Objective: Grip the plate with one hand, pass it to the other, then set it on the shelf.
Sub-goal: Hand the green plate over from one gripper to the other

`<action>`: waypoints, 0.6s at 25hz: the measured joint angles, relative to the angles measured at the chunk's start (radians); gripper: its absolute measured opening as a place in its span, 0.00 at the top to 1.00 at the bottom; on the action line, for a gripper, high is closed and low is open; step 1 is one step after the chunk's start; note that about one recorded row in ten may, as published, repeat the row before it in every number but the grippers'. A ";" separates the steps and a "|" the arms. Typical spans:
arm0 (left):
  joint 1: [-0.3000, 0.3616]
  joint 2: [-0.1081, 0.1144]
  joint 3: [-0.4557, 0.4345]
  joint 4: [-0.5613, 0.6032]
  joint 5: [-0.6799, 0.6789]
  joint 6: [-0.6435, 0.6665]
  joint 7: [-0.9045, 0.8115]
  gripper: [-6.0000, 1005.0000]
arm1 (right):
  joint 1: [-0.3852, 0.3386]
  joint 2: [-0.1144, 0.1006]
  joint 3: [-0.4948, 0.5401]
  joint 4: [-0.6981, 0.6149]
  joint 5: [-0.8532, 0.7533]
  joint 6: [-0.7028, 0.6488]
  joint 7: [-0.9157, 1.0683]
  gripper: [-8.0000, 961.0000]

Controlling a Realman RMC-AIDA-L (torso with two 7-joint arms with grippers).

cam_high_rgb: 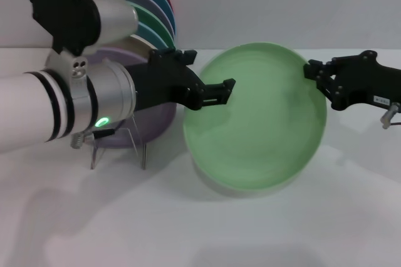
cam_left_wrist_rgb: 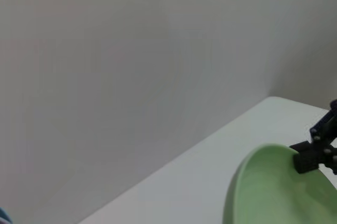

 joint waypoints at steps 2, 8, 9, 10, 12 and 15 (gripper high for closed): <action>-0.006 0.000 0.000 0.011 -0.001 0.000 0.000 0.15 | 0.004 0.000 -0.011 0.002 0.000 -0.003 0.000 0.90; -0.009 -0.003 -0.003 0.020 -0.003 0.009 0.001 0.18 | 0.005 0.001 -0.026 0.020 0.002 -0.004 0.000 0.90; -0.005 -0.002 -0.001 0.016 -0.004 0.016 0.014 0.18 | 0.004 0.001 -0.027 0.025 0.003 -0.005 0.000 0.89; -0.005 -0.002 -0.001 0.016 -0.004 0.016 0.014 0.19 | 0.004 0.001 -0.027 0.025 0.003 -0.005 0.000 0.89; 0.000 -0.003 0.004 0.014 -0.005 0.030 0.030 0.21 | 0.003 0.001 -0.027 0.028 0.003 -0.004 0.000 0.89; -0.001 -0.003 0.011 0.014 -0.004 0.041 0.033 0.27 | 0.002 0.001 -0.028 0.030 0.006 0.001 0.000 0.89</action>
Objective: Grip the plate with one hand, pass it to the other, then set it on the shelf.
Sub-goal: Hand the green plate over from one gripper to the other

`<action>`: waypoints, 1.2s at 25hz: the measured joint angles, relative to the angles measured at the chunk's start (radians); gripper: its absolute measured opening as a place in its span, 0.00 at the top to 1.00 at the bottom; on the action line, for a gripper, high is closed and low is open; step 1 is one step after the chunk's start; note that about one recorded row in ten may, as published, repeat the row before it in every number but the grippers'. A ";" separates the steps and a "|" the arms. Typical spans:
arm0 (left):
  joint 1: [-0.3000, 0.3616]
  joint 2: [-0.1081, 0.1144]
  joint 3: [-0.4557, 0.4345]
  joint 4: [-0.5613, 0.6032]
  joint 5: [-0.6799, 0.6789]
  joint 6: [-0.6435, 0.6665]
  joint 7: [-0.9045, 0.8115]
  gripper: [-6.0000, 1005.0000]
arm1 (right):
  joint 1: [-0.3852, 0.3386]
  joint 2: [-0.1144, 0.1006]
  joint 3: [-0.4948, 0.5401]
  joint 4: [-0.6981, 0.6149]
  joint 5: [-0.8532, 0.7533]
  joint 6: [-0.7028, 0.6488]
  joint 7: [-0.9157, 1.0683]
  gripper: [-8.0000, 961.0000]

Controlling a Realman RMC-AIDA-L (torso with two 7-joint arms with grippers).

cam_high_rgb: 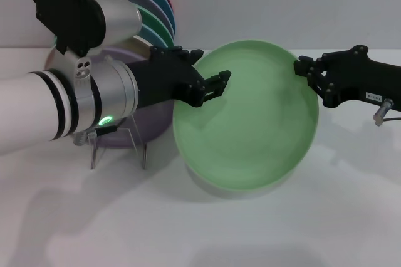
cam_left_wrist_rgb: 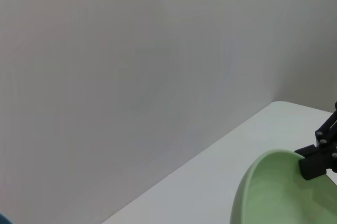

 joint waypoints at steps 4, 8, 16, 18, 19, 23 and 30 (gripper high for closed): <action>-0.006 0.000 0.004 0.007 0.000 0.004 0.034 0.35 | -0.002 0.000 -0.003 0.000 0.002 0.001 0.000 0.88; -0.006 -0.001 0.008 0.007 -0.001 0.020 0.050 0.45 | -0.006 -0.002 -0.010 0.000 0.021 0.011 -0.005 0.88; -0.001 -0.001 0.041 0.014 -0.004 0.100 0.097 0.86 | -0.018 -0.005 -0.003 -0.029 0.099 0.049 -0.034 0.87; 0.001 -0.001 0.048 0.012 -0.008 0.108 0.115 0.89 | -0.023 -0.005 0.000 -0.036 0.116 0.058 -0.035 0.87; 0.002 -0.001 0.053 0.007 -0.013 0.111 0.119 0.90 | -0.029 -0.003 0.003 -0.037 0.122 0.064 -0.037 0.87; 0.012 0.000 0.055 -0.012 -0.017 0.118 0.119 0.90 | -0.052 -0.001 0.011 -0.042 0.154 0.065 -0.041 0.87; 0.074 0.002 0.063 -0.070 -0.024 0.202 0.201 0.91 | -0.155 0.004 0.296 -0.207 0.502 0.243 -0.120 0.65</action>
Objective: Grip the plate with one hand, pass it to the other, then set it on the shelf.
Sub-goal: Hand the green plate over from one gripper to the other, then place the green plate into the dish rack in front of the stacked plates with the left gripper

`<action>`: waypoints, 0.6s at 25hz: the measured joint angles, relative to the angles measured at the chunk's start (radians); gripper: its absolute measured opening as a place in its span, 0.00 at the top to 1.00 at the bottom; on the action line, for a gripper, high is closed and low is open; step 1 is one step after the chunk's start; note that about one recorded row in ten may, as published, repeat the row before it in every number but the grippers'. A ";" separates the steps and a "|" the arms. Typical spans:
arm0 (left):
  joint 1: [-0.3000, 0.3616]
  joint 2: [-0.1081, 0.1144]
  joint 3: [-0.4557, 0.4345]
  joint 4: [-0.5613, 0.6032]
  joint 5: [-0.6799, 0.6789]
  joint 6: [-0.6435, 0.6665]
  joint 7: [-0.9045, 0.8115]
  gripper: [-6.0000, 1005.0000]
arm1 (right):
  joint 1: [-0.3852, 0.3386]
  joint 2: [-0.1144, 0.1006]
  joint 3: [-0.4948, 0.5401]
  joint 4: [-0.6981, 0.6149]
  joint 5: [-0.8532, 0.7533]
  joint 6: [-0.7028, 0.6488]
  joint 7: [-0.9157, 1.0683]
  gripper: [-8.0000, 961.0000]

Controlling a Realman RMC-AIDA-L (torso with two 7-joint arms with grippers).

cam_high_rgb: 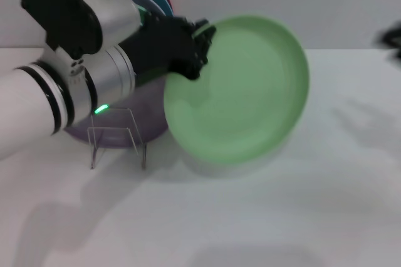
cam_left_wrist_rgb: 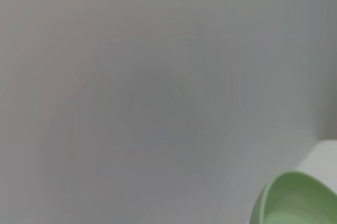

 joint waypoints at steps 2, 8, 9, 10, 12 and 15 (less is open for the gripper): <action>0.023 0.002 0.019 -0.022 -0.002 0.080 0.057 0.91 | 0.000 0.001 0.053 -0.044 0.037 0.039 -0.008 0.60; 0.112 0.008 0.201 -0.053 0.041 0.502 0.290 0.92 | 0.065 0.001 0.416 -0.331 0.106 0.263 -0.047 0.45; 0.120 0.009 0.248 -0.052 0.077 0.583 0.327 0.92 | 0.067 0.002 0.443 -0.348 0.102 0.281 -0.058 0.42; 0.124 0.010 0.290 -0.043 0.127 0.661 0.339 0.92 | 0.067 0.002 0.444 -0.348 0.101 0.281 -0.060 0.40; 0.129 0.013 0.354 -0.020 0.211 0.781 0.326 0.92 | 0.067 0.002 0.444 -0.350 0.099 0.282 -0.062 0.37; 0.129 0.044 0.414 0.028 0.324 0.960 0.174 0.92 | 0.071 0.002 0.445 -0.360 0.093 0.282 -0.068 0.35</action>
